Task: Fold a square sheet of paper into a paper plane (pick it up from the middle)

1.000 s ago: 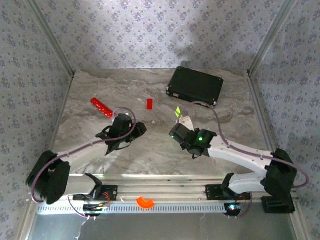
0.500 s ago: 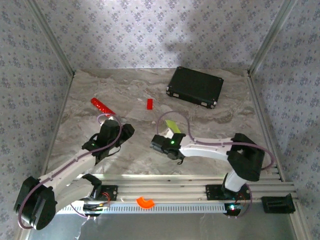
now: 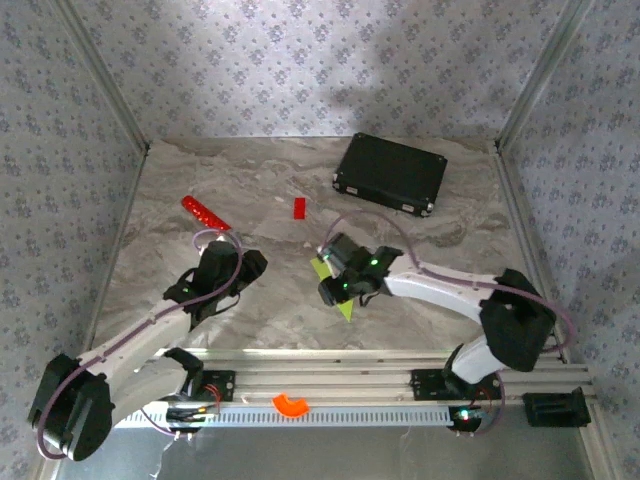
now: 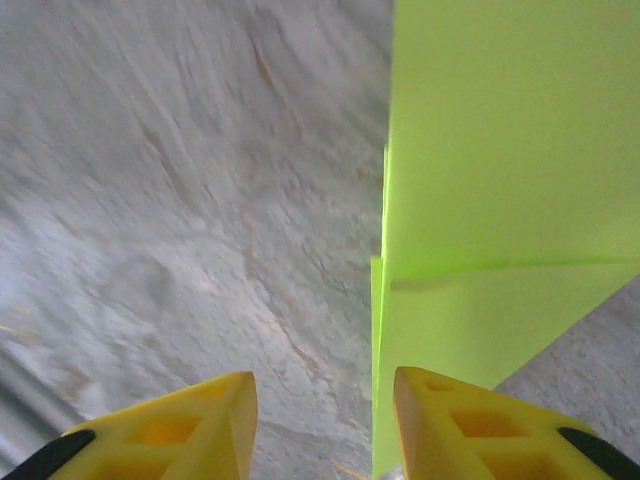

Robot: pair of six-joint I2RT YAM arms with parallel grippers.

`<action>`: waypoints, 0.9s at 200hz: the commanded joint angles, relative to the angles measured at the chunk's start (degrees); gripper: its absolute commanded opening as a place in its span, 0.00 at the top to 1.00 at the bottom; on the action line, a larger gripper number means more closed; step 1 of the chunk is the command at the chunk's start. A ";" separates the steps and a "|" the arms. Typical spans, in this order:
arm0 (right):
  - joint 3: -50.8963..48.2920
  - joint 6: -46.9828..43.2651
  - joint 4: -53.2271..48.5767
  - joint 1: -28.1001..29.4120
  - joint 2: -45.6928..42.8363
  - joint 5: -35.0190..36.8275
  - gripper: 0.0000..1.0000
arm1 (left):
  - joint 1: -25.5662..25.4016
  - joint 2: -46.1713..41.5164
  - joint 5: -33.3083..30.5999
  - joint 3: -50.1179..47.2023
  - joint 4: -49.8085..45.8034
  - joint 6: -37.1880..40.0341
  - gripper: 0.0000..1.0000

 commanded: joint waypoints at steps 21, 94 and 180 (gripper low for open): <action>-11.40 12.92 17.94 -14.89 -4.72 -23.13 0.67 | 0.36 3.80 4.41 1.00 3.32 0.99 0.54; -12.23 19.45 23.68 -17.47 6.99 -30.44 0.81 | -0.01 10.48 10.93 3.35 7.19 1.34 0.58; -19.68 34.62 27.18 -13.75 7.54 -14.04 0.88 | -1.60 18.15 14.93 6.79 10.11 1.56 0.77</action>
